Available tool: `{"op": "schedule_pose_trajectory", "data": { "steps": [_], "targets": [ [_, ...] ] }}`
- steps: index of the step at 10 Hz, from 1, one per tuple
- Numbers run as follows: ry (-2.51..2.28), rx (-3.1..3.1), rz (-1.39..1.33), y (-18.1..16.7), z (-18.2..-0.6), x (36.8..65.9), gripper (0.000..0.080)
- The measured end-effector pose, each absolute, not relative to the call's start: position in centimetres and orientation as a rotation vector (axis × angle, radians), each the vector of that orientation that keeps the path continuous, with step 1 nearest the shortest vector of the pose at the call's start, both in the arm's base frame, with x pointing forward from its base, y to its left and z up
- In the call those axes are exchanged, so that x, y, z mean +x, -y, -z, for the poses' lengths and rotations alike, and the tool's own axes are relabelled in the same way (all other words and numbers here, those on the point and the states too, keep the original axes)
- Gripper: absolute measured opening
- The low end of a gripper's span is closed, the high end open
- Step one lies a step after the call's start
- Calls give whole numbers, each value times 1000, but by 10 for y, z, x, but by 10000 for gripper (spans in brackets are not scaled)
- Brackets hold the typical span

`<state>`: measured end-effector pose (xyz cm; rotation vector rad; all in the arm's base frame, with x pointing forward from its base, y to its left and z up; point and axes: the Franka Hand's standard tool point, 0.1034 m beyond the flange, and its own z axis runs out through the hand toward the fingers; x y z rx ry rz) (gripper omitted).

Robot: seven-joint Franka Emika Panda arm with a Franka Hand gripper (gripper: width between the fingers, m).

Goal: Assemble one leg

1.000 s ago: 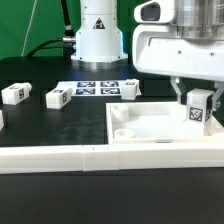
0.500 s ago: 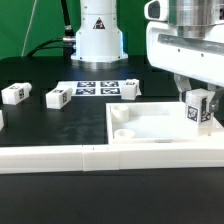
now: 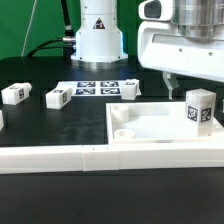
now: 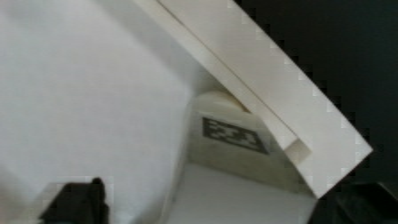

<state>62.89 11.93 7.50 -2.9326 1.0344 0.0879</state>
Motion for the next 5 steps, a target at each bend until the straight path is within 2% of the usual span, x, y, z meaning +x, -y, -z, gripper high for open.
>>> {"op": "schedule_pose_trajectory", "data": {
  "steps": [5],
  "targets": [
    [-302,-3086,-89,-117,-73,629,648]
  ]
}}
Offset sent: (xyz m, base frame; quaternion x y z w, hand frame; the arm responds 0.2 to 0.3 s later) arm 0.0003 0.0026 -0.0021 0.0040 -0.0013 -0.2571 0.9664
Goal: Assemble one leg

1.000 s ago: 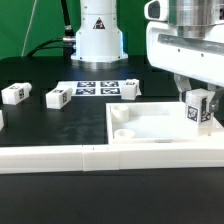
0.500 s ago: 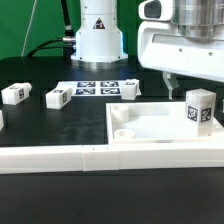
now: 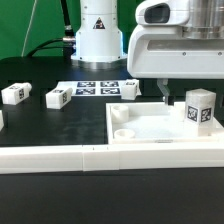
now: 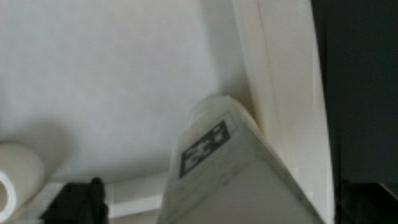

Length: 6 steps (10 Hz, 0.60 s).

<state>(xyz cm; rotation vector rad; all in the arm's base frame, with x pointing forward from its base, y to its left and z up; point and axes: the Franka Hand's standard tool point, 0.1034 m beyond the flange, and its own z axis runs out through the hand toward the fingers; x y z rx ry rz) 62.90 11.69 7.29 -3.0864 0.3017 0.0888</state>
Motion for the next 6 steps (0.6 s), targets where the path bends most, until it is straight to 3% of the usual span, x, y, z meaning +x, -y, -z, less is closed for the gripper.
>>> {"op": "schedule_pose_trajectory", "data": {
  "steps": [6],
  "targets": [
    [501,-3071,-63,-119,-73,630,648]
  ]
}}
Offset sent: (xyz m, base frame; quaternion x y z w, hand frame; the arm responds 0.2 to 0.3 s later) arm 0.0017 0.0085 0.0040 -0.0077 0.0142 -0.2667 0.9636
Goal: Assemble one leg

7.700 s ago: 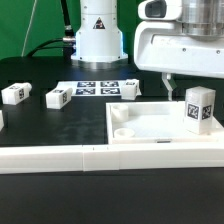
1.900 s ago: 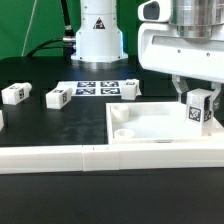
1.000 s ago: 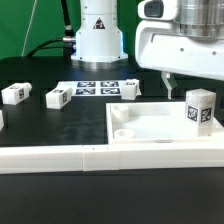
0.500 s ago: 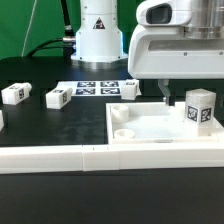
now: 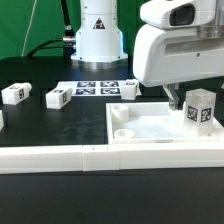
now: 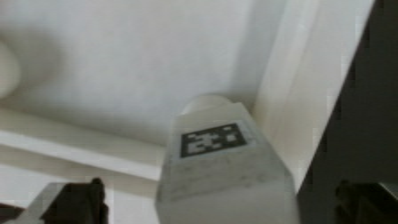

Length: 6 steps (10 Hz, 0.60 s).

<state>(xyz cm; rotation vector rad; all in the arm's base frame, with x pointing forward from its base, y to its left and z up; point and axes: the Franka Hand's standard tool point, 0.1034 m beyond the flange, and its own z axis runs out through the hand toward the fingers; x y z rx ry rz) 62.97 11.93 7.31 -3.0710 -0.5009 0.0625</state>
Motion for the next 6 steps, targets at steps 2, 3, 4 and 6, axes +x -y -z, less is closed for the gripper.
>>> {"op": "schedule_pose_trajectory", "data": {
  "steps": [2,3,4,6],
  "targets": [
    [455,-3078,-63,-119,-73,630,554],
    [455,-3078,-63,-119,-73,630,369],
    [455,-3078,-63,-119,-73,630,289],
    [371,-3090,-65,-119,-73,630,289]
  ]
}}
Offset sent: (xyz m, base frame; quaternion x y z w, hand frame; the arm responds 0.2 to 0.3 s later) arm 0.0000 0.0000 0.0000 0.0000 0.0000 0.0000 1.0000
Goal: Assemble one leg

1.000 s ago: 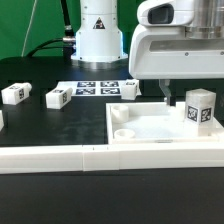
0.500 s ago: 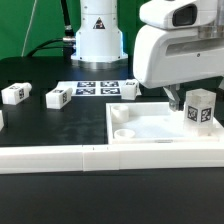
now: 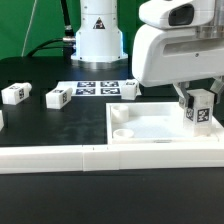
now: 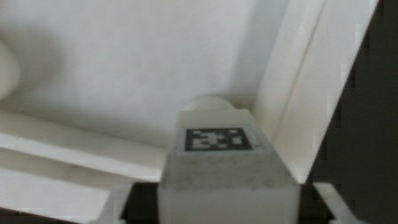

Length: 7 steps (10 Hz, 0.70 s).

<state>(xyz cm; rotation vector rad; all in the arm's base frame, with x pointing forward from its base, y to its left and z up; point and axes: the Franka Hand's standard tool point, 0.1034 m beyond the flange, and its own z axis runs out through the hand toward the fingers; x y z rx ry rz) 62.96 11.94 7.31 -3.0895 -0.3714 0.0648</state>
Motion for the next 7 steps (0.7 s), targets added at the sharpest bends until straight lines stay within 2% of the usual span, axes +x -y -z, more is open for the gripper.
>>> {"op": "schedule_pose_trajectory", "data": {
  "steps": [4,7],
  "targets": [
    [-340,-3090,-77,-122,-73,629,289],
    [-667,-3042,-61,-116,-73,631,291]
  ]
}}
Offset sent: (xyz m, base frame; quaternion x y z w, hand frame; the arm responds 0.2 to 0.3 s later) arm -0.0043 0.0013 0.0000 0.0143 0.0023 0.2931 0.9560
